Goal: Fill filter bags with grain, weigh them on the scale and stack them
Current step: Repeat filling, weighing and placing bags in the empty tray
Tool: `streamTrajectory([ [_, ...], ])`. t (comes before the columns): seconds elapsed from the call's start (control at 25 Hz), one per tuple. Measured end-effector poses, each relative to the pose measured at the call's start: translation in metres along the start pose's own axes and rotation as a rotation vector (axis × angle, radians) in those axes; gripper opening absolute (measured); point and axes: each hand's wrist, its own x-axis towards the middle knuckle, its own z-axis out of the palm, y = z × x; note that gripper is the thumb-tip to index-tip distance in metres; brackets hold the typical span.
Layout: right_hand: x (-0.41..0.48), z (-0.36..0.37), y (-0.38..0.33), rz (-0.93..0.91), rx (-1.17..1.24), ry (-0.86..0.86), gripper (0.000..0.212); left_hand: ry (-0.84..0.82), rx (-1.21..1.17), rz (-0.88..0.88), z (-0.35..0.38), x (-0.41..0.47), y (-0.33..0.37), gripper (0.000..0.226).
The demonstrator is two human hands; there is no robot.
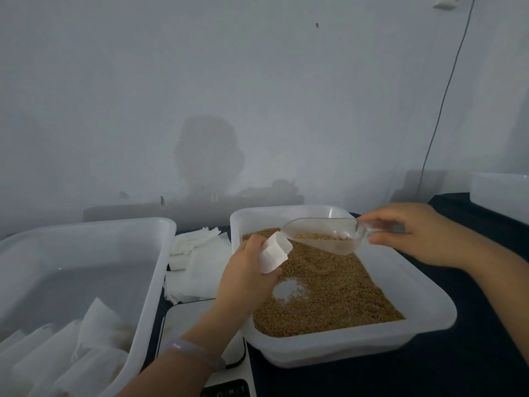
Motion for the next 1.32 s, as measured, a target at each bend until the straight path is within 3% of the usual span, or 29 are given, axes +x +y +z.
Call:
streamTrajectory([
  [0.12, 0.007, -0.007, -0.006, -0.045, -0.222, 0.011, 0.03, 0.004, 0.038, 0.019, 0.003, -0.002, 0.0, 0.035],
  [0.28, 0.016, -0.013, -0.016, -0.08, -0.315, 0.028, 0.028, -0.021, 0.095, 0.067, 0.004, -0.004, 0.0, 0.033],
  [1.32, 0.022, -0.005, -0.022, -0.082, -0.245, 0.015, 0.034, -0.003, 0.137, 0.134, 0.008, -0.006, -0.007, 0.04],
])
